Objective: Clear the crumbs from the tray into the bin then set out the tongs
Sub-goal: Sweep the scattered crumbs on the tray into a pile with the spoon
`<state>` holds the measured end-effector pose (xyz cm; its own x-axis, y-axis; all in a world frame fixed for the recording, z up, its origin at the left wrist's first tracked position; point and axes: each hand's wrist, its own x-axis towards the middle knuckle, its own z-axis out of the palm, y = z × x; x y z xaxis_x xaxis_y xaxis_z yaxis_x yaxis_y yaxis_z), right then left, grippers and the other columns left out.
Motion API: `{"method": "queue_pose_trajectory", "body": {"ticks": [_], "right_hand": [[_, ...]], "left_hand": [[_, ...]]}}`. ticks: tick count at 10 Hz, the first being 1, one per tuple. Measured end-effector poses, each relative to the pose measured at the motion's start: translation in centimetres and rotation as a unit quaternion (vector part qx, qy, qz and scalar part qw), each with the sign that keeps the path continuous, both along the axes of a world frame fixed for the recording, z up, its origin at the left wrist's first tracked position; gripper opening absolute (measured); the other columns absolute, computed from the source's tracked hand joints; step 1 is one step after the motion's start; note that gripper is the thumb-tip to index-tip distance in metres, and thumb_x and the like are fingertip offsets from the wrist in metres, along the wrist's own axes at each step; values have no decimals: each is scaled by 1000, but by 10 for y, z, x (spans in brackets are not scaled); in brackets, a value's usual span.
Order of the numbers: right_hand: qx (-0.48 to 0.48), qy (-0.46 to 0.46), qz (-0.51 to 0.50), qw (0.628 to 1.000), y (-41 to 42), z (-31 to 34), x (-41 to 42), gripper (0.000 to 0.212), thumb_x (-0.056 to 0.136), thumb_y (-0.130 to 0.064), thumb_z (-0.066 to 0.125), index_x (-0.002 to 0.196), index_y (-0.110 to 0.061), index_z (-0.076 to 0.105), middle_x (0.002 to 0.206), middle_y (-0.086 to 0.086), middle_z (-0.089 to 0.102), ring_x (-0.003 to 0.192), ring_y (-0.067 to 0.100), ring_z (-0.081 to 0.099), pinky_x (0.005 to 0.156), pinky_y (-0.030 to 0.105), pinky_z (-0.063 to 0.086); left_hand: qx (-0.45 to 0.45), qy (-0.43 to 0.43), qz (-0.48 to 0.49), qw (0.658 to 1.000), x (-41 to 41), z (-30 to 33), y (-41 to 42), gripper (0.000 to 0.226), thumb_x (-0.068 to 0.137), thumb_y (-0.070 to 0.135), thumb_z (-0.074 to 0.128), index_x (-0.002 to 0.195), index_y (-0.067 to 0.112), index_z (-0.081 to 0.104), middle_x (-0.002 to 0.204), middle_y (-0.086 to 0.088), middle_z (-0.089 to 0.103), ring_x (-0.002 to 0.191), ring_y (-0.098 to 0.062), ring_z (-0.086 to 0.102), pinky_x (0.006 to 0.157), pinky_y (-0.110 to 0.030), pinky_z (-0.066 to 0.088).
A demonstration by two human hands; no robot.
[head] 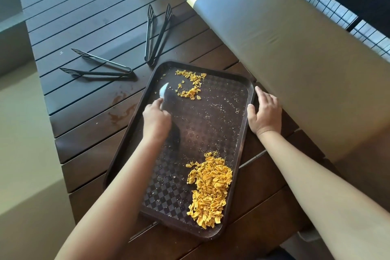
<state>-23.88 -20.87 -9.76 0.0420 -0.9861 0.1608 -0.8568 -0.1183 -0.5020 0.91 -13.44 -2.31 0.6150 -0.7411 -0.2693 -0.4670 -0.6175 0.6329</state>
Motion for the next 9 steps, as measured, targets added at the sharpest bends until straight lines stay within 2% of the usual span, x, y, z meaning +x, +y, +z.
{"method": "queue_pose_trajectory", "body": {"ticks": [1, 2, 3, 4, 5, 6, 7, 8, 9], "right_hand": [[1, -2, -1, 1000, 0, 0, 0, 67, 76, -40, 31, 131, -6, 51, 125, 16, 59, 114, 35, 50, 101, 44, 36], [-1, -1, -1, 1000, 0, 0, 0, 67, 76, -40, 31, 130, -6, 51, 124, 16, 59, 113, 35, 50, 101, 44, 36], [0, 2, 0, 1000, 0, -1, 0, 67, 76, -40, 31, 131, -6, 51, 124, 16, 59, 114, 35, 50, 101, 44, 35], [0, 2, 0, 1000, 0, -1, 0, 68, 76, -40, 31, 131, -6, 50, 125, 16, 59, 113, 36, 50, 101, 44, 36], [-1, 1, 1, 1000, 0, -1, 0, 68, 76, -40, 31, 131, -6, 50, 125, 16, 59, 114, 35, 49, 101, 44, 36], [-3, 2, -1, 1000, 0, -1, 0, 68, 76, -40, 31, 131, -6, 50, 125, 16, 58, 114, 35, 49, 100, 44, 36], [-2, 1, -2, 1000, 0, 0, -1, 68, 76, -40, 31, 132, -7, 50, 126, 16, 58, 114, 35, 49, 100, 44, 37], [-5, 2, 0, 1000, 0, 0, -1, 67, 76, -40, 31, 132, -7, 50, 125, 16, 58, 113, 35, 50, 100, 44, 37], [-5, 3, 1, 1000, 0, -1, 0, 67, 76, -40, 31, 132, -7, 50, 125, 16, 58, 113, 36, 50, 100, 44, 37]], "left_hand": [[39, -25, 35, 998, 7, 4, 2, 54, 90, -2, 32, 142, 11, 39, 136, -17, 40, 120, -27, 43, 95, -29, 36], [48, -16, 34, 998, 5, 6, 1, 55, 90, -2, 33, 142, 11, 38, 137, -17, 39, 122, -27, 42, 94, -26, 34], [38, 4, -8, 999, -3, 2, -2, 52, 88, 0, 37, 139, 13, 45, 134, -16, 45, 112, -28, 52, 89, -30, 43], [35, 25, -60, 997, -15, -2, 0, 49, 89, 2, 39, 135, 14, 48, 129, -13, 49, 98, -24, 57, 77, -31, 50], [22, 26, -93, 995, -24, -5, 5, 47, 91, 2, 39, 134, 15, 50, 128, -12, 51, 95, -23, 57, 72, -28, 48], [0, 14, -38, 999, -15, -3, 7, 50, 90, 0, 37, 137, 13, 46, 129, -13, 48, 99, -22, 53, 79, -29, 47], [16, -18, 33, 999, 2, -2, 12, 52, 90, -1, 35, 140, 11, 40, 133, -16, 43, 117, -27, 46, 92, -31, 39], [39, -23, 34, 998, 2, -3, 16, 53, 90, -2, 34, 141, 10, 39, 134, -16, 42, 120, -28, 44, 94, -29, 37], [39, -7, -11, 999, -11, -4, 12, 52, 90, -2, 36, 140, 12, 42, 133, -13, 44, 115, -25, 46, 90, -24, 38]]}}
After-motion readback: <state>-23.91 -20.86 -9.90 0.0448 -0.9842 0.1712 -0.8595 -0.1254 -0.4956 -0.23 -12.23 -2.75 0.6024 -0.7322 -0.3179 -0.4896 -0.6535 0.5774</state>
